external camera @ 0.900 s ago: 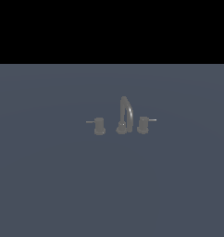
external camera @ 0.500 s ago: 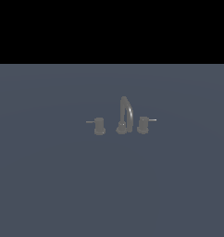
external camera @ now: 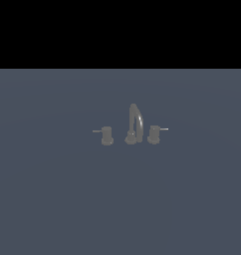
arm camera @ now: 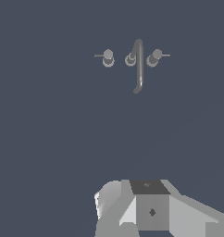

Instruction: Turn on the faucet by rotating a designated handle.

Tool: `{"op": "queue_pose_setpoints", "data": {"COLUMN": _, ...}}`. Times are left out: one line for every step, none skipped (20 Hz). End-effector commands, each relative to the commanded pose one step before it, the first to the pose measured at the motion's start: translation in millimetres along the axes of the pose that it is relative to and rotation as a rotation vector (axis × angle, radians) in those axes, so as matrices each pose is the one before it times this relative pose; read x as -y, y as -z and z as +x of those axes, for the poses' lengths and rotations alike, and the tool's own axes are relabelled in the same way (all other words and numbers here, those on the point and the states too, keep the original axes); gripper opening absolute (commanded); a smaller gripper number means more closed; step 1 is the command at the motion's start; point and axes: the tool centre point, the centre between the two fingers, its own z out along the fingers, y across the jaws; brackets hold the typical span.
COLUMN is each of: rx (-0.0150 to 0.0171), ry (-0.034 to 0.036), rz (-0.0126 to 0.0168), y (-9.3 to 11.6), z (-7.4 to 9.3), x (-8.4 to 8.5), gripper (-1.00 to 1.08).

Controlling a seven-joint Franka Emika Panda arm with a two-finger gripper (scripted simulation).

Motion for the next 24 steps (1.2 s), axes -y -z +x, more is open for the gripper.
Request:
{"op": "queue_pose_setpoints", "data": {"rx": 0.00059, "ry": -0.01663, "rz": 0.00581, "y": -1.20, "z": 6.04, "x": -0.56, "gripper": -1.00}}
{"op": "queue_pose_setpoints", "data": {"rx": 0.00023, "ry": -0.00934, "rz": 0.00317, "y": -0.66, "z": 3.36, "x": -0.25, "gripper": -1.00}}
{"op": "queue_pose_setpoints", "data": {"rx": 0.00029, "ry": -0.01050, "rz": 0.00350, "y": -0.78, "z": 3.75, "x": -0.28, "gripper": -1.00}}
{"op": "queue_pose_setpoints", "data": {"rx": 0.00031, "ry": -0.01162, "rz": 0.00382, "y": -0.89, "z": 4.15, "x": -0.29, "gripper": -1.00}}
{"op": "queue_pose_setpoints", "data": {"rx": 0.00034, "ry": -0.01277, "rz": 0.00413, "y": -1.02, "z": 4.56, "x": -0.29, "gripper": -1.00}}
{"op": "queue_pose_setpoints", "data": {"rx": 0.00040, "ry": -0.01397, "rz": 0.00443, "y": -1.17, "z": 4.96, "x": -0.30, "gripper": -1.00}}
{"op": "queue_pose_setpoints", "data": {"rx": 0.00049, "ry": -0.01522, "rz": 0.00471, "y": -1.35, "z": 5.38, "x": -0.29, "gripper": -1.00}}
{"op": "queue_pose_setpoints", "data": {"rx": 0.00057, "ry": -0.01652, "rz": 0.00497, "y": -1.54, "z": 5.80, "x": -0.29, "gripper": -1.00}}
{"op": "queue_pose_setpoints", "data": {"rx": 0.00065, "ry": -0.01783, "rz": 0.00522, "y": -1.74, "z": 6.23, "x": -0.27, "gripper": -1.00}}
{"op": "queue_pose_setpoints", "data": {"rx": 0.00074, "ry": -0.01918, "rz": 0.00544, "y": -1.98, "z": 6.66, "x": -0.24, "gripper": -1.00}}
{"op": "queue_pose_setpoints", "data": {"rx": 0.00084, "ry": -0.02058, "rz": 0.00564, "y": -2.23, "z": 7.09, "x": -0.21, "gripper": -1.00}}
{"op": "queue_pose_setpoints", "data": {"rx": 0.00093, "ry": -0.02199, "rz": 0.00580, "y": -2.52, "z": 7.53, "x": -0.17, "gripper": -1.00}}
{"op": "queue_pose_setpoints", "data": {"rx": 0.00103, "ry": -0.02343, "rz": 0.00592, "y": -2.82, "z": 7.96, "x": -0.12, "gripper": -1.00}}
{"op": "queue_pose_setpoints", "data": {"rx": 0.00111, "ry": -0.02477, "rz": 0.00598, "y": -3.14, "z": 8.35, "x": -0.06, "gripper": -1.00}}
{"op": "queue_pose_setpoints", "data": {"rx": 0.00115, "ry": -0.02520, "rz": 0.00580, "y": -3.36, "z": 8.42, "x": 0.01, "gripper": -1.00}}
{"op": "queue_pose_setpoints", "data": {"rx": 0.00117, "ry": -0.02541, "rz": 0.00555, "y": -3.55, "z": 8.42, "x": 0.09, "gripper": -1.00}}
{"op": "queue_pose_setpoints", "data": {"rx": 0.00118, "ry": -0.02561, "rz": 0.00530, "y": -3.74, "z": 8.42, "x": 0.16, "gripper": -1.00}}
{"op": "queue_pose_setpoints", "data": {"rx": 0.00117, "ry": -0.02580, "rz": 0.00505, "y": -3.93, "z": 8.41, "x": 0.23, "gripper": -1.00}}
{"op": "queue_pose_setpoints", "data": {"rx": 0.00115, "ry": -0.02598, "rz": 0.00480, "y": -4.11, "z": 8.39, "x": 0.29, "gripper": -1.00}}
{"op": "queue_pose_setpoints", "data": {"rx": 0.00113, "ry": -0.02615, "rz": 0.00454, "y": -4.30, "z": 8.37, "x": 0.36, "gripper": -1.00}}
{"op": "queue_pose_setpoints", "data": {"rx": 0.00109, "ry": -0.02630, "rz": 0.00428, "y": -4.49, "z": 8.35, "x": 0.43, "gripper": -1.00}}
{"op": "queue_pose_setpoints", "data": {"rx": 0.00104, "ry": -0.02646, "rz": 0.00402, "y": -4.68, "z": 8.32, "x": 0.49, "gripper": -1.00}}
{"op": "queue_pose_setpoints", "data": {"rx": 0.00098, "ry": -0.02661, "rz": 0.00376, "y": -4.87, "z": 8.29, "x": 0.55, "gripper": -1.00}}
{"op": "queue_pose_setpoints", "data": {"rx": 0.00090, "ry": -0.02674, "rz": 0.00351, "y": -5.05, "z": 8.25, "x": 0.61, "gripper": -1.00}}
